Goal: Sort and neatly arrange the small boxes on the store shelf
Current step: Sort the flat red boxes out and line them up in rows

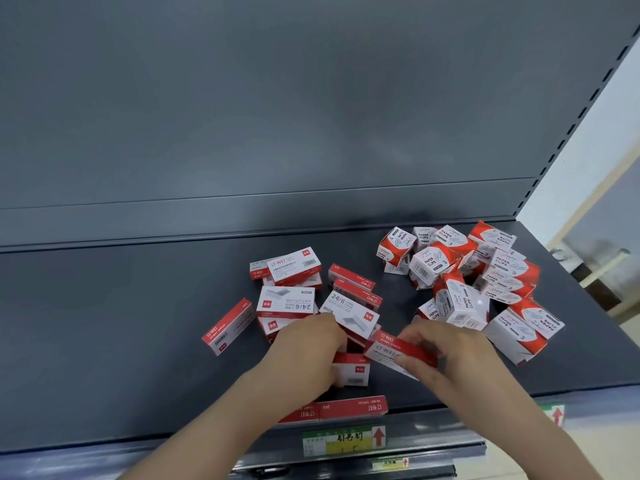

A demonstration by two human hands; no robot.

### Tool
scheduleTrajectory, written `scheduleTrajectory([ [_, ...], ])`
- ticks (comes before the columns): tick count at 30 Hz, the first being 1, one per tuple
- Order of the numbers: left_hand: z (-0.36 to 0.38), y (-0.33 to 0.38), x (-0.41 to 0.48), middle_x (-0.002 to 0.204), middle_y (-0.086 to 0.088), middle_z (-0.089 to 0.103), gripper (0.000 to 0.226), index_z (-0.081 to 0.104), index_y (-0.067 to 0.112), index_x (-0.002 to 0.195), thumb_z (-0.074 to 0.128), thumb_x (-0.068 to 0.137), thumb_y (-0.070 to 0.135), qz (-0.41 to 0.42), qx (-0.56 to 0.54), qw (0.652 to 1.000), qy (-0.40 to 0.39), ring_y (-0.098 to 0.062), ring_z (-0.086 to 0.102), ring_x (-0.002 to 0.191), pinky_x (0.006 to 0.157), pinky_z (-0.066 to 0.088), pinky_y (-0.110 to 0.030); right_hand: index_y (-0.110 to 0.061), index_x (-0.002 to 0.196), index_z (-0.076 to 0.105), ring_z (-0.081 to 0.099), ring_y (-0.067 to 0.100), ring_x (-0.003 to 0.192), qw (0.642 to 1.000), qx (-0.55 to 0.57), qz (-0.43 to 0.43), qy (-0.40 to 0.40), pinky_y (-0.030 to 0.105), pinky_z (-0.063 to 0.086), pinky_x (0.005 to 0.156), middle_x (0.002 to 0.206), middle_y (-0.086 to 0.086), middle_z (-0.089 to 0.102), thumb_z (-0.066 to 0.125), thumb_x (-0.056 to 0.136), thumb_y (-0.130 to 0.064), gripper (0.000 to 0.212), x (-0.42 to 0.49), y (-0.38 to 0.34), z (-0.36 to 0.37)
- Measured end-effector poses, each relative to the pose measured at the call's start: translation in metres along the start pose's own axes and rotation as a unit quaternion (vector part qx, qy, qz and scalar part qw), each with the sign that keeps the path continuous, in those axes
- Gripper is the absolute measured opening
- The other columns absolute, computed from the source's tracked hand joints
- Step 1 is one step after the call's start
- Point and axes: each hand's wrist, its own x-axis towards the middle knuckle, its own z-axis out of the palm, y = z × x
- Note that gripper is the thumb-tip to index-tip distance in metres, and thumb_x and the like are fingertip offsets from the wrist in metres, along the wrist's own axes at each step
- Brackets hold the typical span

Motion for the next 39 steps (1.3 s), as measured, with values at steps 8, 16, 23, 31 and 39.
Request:
scheduleTrajectory([
  [8, -0.009, -0.045, -0.041, 0.112, 0.017, 0.064, 0.024, 0.064, 0.035, 0.111, 0.055, 0.09, 0.037, -0.023, -0.07, 0.987, 0.145, -0.001, 0.054, 0.094, 0.078, 0.042, -0.015, -0.034, 0.104, 0.061, 0.061, 0.0, 0.091, 0.992, -0.045, -0.051, -0.109, 0.019, 0.052, 0.081, 0.103, -0.02, 0.067, 0.06, 0.084, -0.042, 0.022, 0.01, -0.018, 0.005],
  [16, 0.017, -0.062, -0.053, 0.102, 0.021, 0.065, 0.028, 0.065, 0.032, 0.107, 0.043, 0.094, 0.042, 0.021, -0.143, 0.989, 0.027, 0.003, 0.058, 0.089, 0.076, 0.045, -0.011, -0.031, 0.111, 0.058, 0.055, 0.005, 0.104, 0.963, -0.109, -0.112, -0.218, 0.021, 0.045, 0.089, 0.114, -0.013, 0.063, 0.044, 0.093, -0.045, 0.028, 0.02, -0.04, 0.024],
  [23, -0.011, -0.061, -0.035, 0.124, 0.007, 0.062, 0.035, 0.06, 0.024, 0.123, 0.056, 0.089, 0.034, 0.001, -0.108, 0.951, 0.289, -0.01, 0.058, 0.112, 0.098, 0.046, -0.026, -0.026, 0.127, 0.05, 0.055, 0.012, 0.112, 0.992, -0.11, -0.065, 0.006, 0.025, 0.044, 0.093, 0.122, -0.008, 0.06, 0.048, 0.091, -0.044, 0.04, 0.046, -0.046, 0.015],
  [31, -0.02, -0.068, 0.002, 0.131, 0.005, 0.053, 0.044, 0.048, 0.021, 0.129, 0.048, 0.091, 0.044, 0.033, 0.06, 0.982, 0.177, -0.015, 0.042, 0.122, 0.103, 0.036, -0.031, -0.017, 0.11, 0.05, 0.058, 0.022, 0.101, 0.967, -0.248, -0.03, -0.05, 0.029, 0.04, 0.073, 0.112, 0.003, 0.062, 0.046, 0.088, -0.055, 0.044, 0.067, -0.039, 0.039],
  [39, -0.021, -0.065, 0.001, 0.117, 0.007, 0.051, 0.042, 0.055, 0.024, 0.117, 0.065, 0.081, 0.043, 0.019, 0.015, 0.979, 0.201, -0.014, 0.044, 0.111, 0.092, 0.033, -0.024, -0.022, 0.12, 0.043, 0.056, 0.017, 0.104, 0.986, -0.166, -0.017, 0.009, 0.025, 0.045, 0.08, 0.119, -0.003, 0.052, 0.061, 0.082, -0.046, 0.048, 0.065, -0.037, 0.034],
])
